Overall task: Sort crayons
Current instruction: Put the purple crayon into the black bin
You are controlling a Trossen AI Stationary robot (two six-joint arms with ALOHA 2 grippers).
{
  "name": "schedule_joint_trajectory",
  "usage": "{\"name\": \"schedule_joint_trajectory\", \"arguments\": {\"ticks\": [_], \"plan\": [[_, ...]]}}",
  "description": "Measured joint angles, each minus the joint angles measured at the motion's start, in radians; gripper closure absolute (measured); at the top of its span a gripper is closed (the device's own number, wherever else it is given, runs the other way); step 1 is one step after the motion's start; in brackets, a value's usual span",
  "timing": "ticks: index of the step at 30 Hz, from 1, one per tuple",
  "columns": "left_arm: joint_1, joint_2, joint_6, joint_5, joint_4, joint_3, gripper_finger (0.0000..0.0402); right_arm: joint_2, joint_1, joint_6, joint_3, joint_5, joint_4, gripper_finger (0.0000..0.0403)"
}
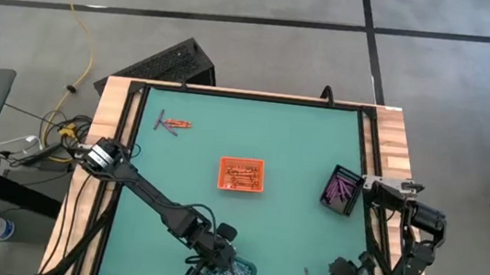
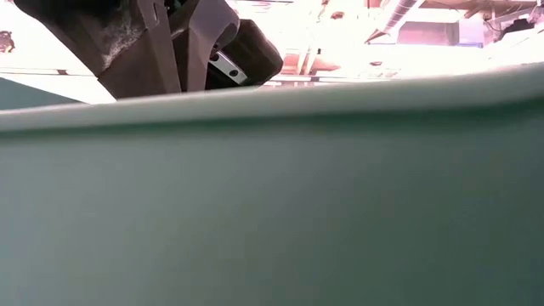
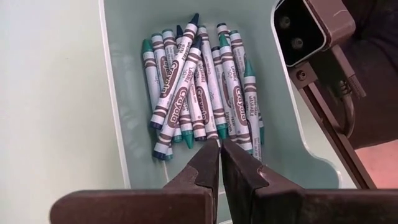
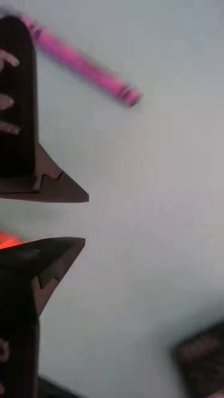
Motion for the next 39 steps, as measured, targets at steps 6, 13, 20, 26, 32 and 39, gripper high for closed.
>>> {"name": "schedule_joint_trajectory", "arguments": {"ticks": [6, 13, 20, 26, 32, 39], "plan": [[0.010, 0.000, 0.030, 0.000, -0.017, 0.014, 0.0396, 0.000, -0.042, -0.135, 0.051, 0.191, -0.046, 0.0306], [0.016, 0.000, 0.135, -0.053, -0.141, 0.133, 0.0391, 0.000, -0.125, -0.312, 0.093, 0.267, 0.000, 0.0306], [0.015, -0.001, 0.223, -0.097, -0.215, 0.212, 0.0336, 0.000, -0.193, -0.531, 0.101, 0.203, 0.182, 0.0306], [0.015, -0.001, 0.232, -0.103, -0.254, 0.212, 0.0279, 0.000, -0.218, -0.585, 0.101, 0.035, 0.324, 0.0303], [0.015, -0.001, 0.208, -0.103, -0.296, 0.212, 0.0257, 0.000, -0.186, -0.551, 0.101, -0.047, 0.336, 0.0293], [0.012, -0.001, 0.179, -0.103, -0.331, 0.211, 0.0256, 0.000, -0.149, -0.397, 0.065, -0.054, 0.322, 0.0263]]}}
